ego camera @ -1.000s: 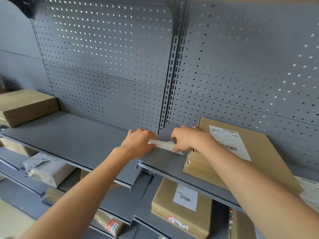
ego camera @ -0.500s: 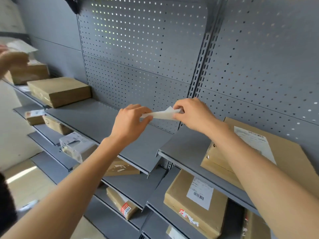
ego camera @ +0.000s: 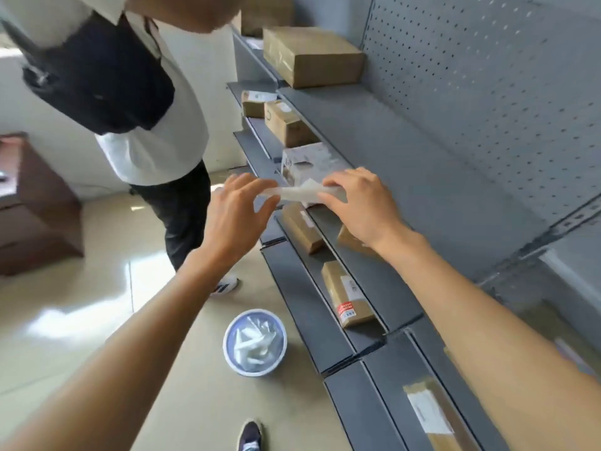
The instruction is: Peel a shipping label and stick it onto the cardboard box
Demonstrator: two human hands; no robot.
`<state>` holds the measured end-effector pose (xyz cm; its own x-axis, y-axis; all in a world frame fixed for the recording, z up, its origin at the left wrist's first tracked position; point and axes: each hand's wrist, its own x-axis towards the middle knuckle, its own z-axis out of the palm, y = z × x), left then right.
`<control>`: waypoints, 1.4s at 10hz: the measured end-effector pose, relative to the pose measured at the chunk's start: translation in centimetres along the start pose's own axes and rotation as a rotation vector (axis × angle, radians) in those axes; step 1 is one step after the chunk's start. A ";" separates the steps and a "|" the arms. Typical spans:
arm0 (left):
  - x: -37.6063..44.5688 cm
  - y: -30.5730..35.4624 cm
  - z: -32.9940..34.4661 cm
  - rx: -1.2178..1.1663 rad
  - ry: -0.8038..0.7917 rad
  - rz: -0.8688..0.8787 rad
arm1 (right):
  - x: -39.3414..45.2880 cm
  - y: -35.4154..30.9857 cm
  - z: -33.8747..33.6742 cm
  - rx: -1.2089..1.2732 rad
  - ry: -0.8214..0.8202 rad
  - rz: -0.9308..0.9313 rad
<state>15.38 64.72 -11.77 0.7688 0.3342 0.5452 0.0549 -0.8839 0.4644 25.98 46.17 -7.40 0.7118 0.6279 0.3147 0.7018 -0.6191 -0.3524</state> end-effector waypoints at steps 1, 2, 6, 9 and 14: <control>-4.5 -5.6 3.1 0.023 -0.085 -0.097 | -0.4 0.3 8.3 0.017 -0.133 -0.017; -9.4 -10.9 7.2 0.041 -0.165 -0.183 | -1.9 1.3 16.8 0.062 -0.226 -0.013; -27.8 -27.5 26.2 0.095 -0.376 -0.389 | -11.4 9.3 47.0 0.060 -0.523 0.043; -39.8 -38.1 40.1 0.158 -0.508 -0.576 | -17.6 14.8 67.9 -0.050 -0.657 -0.003; -40.4 -38.9 40.1 0.283 -0.672 -0.497 | -18.7 14.0 69.0 -0.164 -0.707 -0.044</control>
